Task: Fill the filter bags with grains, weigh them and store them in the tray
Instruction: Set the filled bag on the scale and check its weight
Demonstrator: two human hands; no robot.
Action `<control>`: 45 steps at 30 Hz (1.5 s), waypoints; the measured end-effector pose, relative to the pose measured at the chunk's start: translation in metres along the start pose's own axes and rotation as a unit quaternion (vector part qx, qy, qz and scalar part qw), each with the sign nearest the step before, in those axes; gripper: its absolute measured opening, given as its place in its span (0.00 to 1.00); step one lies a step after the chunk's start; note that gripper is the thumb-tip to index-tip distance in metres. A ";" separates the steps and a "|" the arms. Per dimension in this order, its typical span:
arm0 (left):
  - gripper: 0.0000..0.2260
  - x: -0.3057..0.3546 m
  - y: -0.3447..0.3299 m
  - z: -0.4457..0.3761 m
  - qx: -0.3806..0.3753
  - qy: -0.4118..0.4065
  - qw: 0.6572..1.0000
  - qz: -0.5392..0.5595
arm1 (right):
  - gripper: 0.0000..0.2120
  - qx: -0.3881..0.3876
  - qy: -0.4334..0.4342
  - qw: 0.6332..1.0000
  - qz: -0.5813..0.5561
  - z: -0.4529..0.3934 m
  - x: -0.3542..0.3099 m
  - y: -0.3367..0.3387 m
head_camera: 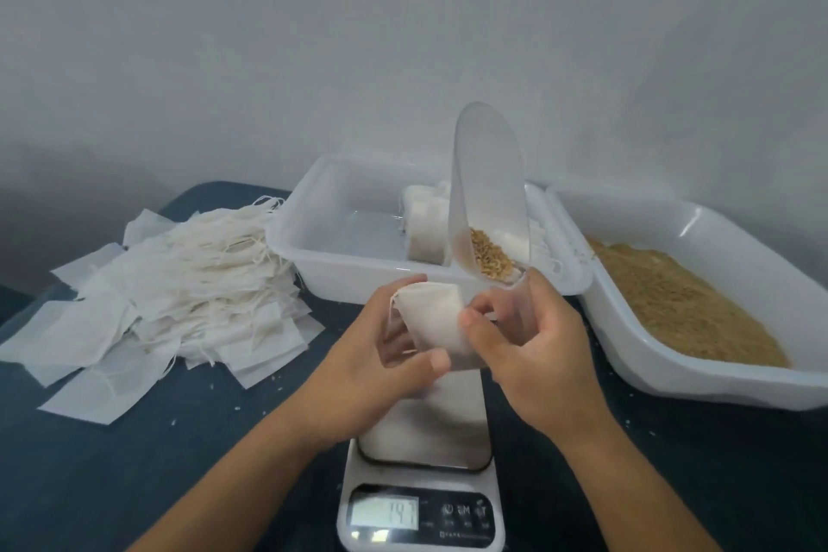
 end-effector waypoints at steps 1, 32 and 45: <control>0.32 0.001 -0.004 -0.003 -0.018 -0.001 1.000 -0.006 | 0.18 0.000 0.011 1.000 0.002 -0.002 -0.003 0.002; 0.10 0.048 -0.020 -0.183 -0.079 0.188 0.967 -0.155 | 0.10 -0.014 -0.132 0.990 0.042 -0.081 0.036 0.165; 0.12 0.034 -0.055 -0.225 -0.049 0.139 0.989 -0.004 | 0.08 0.044 -0.167 0.985 -0.010 -0.071 0.062 0.201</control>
Point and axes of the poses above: each hand's wrist, its own z-axis away from the middle knuckle, its own y-axis out of the back of the hand, x = y × z, the point moved 3 cm from there along -z, towards the middle knuckle, and after that the axes turned 14 degrees about -x, right-handed, at the moved point
